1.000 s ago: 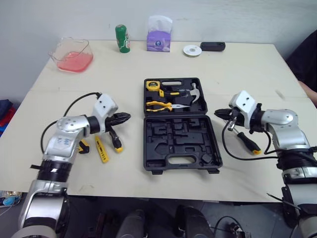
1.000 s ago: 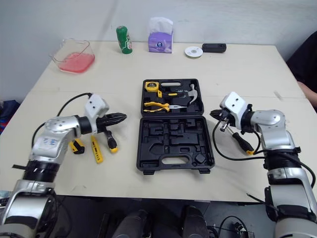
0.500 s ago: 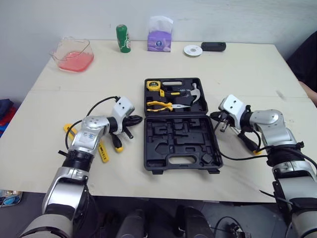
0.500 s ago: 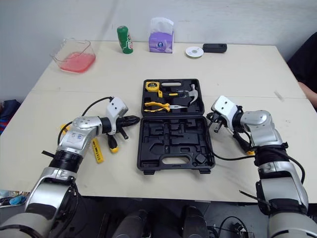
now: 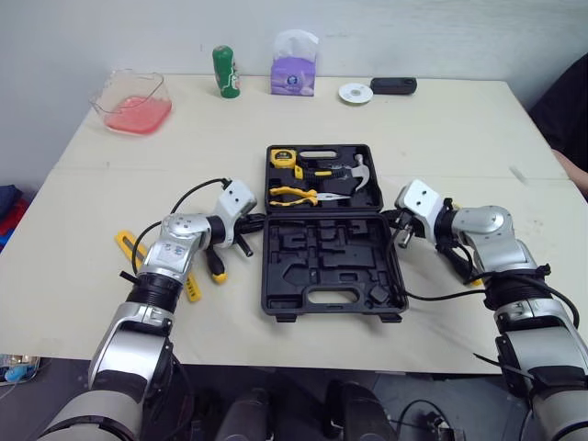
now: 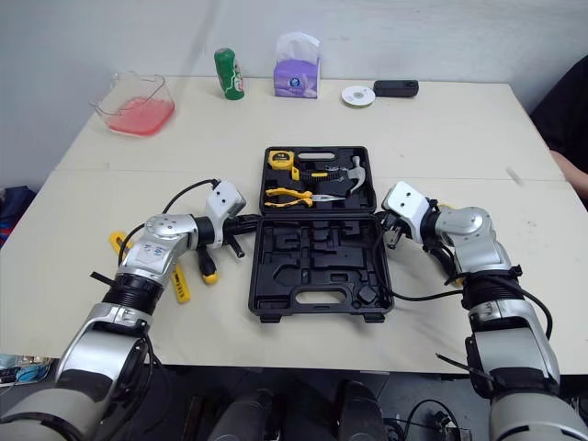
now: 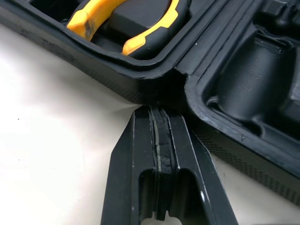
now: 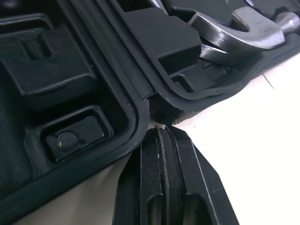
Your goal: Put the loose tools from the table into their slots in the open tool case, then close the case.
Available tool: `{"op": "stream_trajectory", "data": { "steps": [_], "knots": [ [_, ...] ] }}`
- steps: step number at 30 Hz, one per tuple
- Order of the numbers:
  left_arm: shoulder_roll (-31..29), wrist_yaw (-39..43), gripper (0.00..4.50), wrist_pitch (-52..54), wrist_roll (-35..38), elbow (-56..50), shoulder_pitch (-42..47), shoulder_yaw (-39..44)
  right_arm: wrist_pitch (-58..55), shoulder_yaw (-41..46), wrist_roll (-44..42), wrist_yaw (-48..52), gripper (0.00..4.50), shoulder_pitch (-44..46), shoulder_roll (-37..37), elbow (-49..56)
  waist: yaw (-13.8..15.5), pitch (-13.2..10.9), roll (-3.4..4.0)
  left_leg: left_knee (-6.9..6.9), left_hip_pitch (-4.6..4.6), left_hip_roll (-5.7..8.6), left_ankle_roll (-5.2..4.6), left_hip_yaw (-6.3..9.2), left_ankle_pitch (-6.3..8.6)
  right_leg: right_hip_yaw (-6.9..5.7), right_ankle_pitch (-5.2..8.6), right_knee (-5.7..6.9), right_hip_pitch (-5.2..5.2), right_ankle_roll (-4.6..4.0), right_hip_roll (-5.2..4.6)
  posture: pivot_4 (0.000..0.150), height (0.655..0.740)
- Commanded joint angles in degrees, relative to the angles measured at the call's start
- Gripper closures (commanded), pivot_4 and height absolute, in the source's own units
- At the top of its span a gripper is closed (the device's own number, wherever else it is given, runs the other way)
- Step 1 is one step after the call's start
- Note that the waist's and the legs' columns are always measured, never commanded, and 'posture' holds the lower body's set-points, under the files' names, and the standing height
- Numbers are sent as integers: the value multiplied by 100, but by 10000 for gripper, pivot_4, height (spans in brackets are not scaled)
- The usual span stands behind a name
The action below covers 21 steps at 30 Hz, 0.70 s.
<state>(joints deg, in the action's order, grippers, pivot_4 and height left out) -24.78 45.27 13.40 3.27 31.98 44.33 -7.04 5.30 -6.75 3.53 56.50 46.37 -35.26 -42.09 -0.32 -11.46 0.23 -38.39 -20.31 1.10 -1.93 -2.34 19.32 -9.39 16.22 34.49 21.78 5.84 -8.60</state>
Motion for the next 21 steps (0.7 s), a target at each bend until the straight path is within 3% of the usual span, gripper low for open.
{"op": "stream_trajectory", "data": {
  "steps": [1, 11, 21],
  "knots": [
    [-151, 402, 44330, -182, 21, -808, -304, -135, 107, -12, -159, 314, 45000, -109, -62, 623, -3, 0, 0, 2, -1, 0, 0, 0, 0, 2, 0, 0, 4, 0, 1, 1500, 7400],
    [-558, 692, 44330, 196, 121, -2537, -1093, -121, -593, -58, -375, 908, 45000, -922, -287, 2159, 28, 0, 0, -65, -92, -3, -1, -1, 1, 13, -1, 47, 82, -1, 1, 1500, 7400],
    [-688, 580, 44330, 247, -65, -2447, -1154, -97, -1205, -16, -486, 885, 45000, -1419, -364, 2993, 44, 0, 0, -66, -94, -3, -2, 0, 2, 11, -1, 47, 82, -1, 1, 1500, 7400]
  ]
}}
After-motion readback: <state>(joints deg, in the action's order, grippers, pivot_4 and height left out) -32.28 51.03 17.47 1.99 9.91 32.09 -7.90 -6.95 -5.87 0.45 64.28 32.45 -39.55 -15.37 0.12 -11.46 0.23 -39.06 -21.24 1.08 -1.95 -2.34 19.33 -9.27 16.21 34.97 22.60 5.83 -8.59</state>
